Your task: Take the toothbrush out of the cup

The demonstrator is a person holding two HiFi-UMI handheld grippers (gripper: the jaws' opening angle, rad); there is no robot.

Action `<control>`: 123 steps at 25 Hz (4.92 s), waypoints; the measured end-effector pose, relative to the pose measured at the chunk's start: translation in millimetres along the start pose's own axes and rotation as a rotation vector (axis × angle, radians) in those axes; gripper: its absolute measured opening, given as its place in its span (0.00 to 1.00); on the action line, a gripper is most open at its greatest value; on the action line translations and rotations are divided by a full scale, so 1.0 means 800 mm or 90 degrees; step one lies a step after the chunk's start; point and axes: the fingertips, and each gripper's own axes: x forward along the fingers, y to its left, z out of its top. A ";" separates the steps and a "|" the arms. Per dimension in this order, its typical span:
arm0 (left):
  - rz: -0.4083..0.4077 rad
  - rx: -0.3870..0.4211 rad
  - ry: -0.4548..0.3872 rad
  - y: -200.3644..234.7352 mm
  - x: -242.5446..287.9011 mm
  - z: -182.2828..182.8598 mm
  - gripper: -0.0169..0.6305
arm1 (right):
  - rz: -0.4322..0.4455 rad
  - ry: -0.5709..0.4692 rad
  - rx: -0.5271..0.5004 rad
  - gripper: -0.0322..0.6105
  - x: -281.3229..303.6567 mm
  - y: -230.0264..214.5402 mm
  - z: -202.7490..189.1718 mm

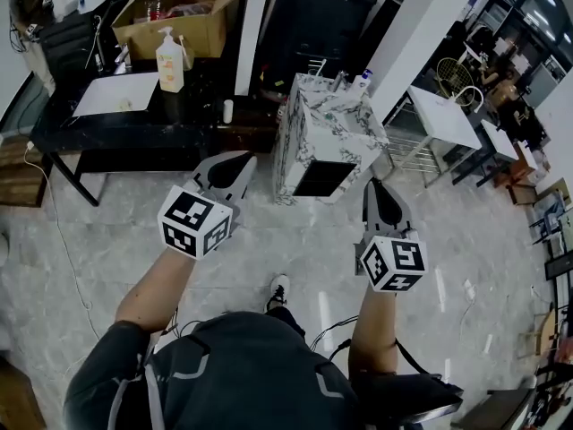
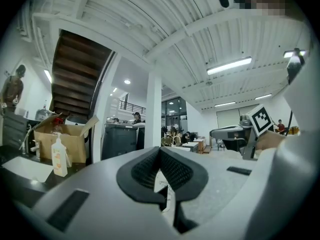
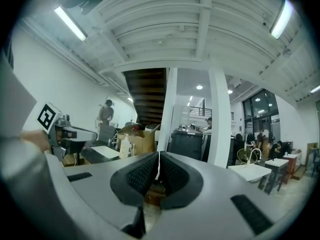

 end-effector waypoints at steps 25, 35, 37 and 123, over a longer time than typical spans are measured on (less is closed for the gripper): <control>0.103 0.031 0.030 0.095 0.363 0.008 0.04 | 0.084 -0.034 0.031 0.10 0.305 -0.270 -0.040; 0.110 0.025 0.042 0.095 0.463 -0.006 0.04 | 0.116 -0.050 0.053 0.10 0.356 -0.337 -0.064; 0.103 0.021 0.034 0.100 0.478 -0.003 0.04 | 0.126 -0.063 0.054 0.10 0.366 -0.343 -0.061; 0.324 -0.152 0.257 0.401 0.700 -0.222 0.10 | 0.112 0.304 0.213 0.36 1.080 -0.379 -0.476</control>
